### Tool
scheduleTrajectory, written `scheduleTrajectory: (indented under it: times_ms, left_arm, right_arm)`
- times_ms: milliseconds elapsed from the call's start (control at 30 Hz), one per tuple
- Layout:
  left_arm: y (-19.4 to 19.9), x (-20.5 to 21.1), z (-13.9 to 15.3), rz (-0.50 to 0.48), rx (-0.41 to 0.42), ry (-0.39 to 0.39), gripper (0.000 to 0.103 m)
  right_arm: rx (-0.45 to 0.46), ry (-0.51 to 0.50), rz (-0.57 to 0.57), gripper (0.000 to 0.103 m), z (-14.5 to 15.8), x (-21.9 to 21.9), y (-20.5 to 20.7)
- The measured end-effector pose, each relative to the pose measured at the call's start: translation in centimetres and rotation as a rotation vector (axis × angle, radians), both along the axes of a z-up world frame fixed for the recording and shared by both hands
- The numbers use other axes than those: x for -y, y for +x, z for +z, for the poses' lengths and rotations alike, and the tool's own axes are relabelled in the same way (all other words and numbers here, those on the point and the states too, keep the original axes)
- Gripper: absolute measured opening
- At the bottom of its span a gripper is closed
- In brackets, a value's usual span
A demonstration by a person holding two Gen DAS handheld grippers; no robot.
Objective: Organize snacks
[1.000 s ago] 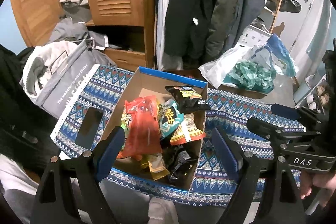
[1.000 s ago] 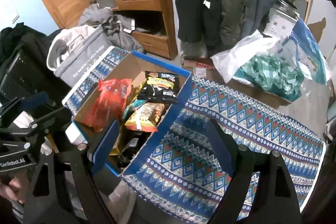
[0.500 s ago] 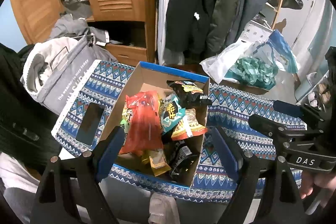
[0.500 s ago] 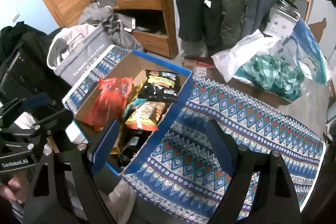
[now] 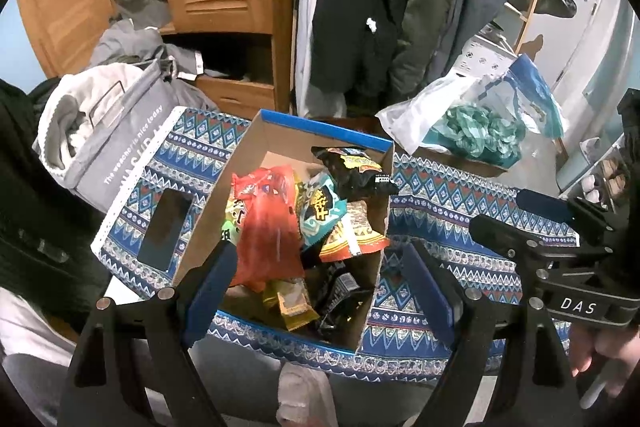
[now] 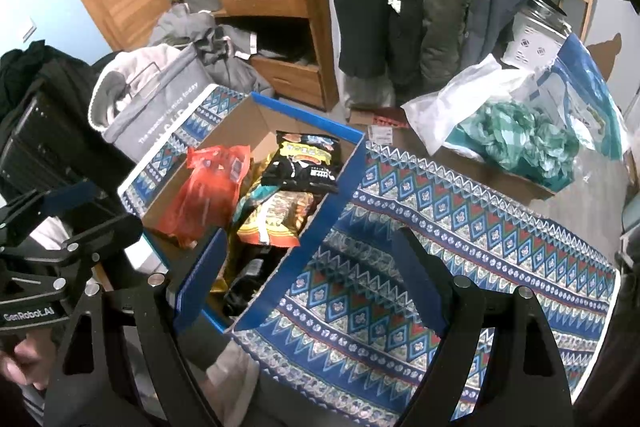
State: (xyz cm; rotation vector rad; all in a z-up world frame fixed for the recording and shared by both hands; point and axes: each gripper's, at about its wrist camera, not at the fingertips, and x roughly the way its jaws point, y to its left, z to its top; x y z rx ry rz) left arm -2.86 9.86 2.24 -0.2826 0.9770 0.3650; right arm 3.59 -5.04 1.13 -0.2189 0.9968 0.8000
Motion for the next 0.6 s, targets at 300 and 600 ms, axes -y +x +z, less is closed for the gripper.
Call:
scheduleTrajectory:
  times_ms: [300,600]
  left_arm:
    - [-0.04,-0.23,-0.23,0.009,-0.004,-0.006,0.090]
    - [-0.08,-0.04,-0.19,0.001,0.000,-0.005,0.090]
  right_arm:
    - [0.001,-0.001,0.001,0.084,0.01,-0.07,0.03]
    - [0.001,-0.002,0.001,0.084,-0.09,-0.06,-0.08]
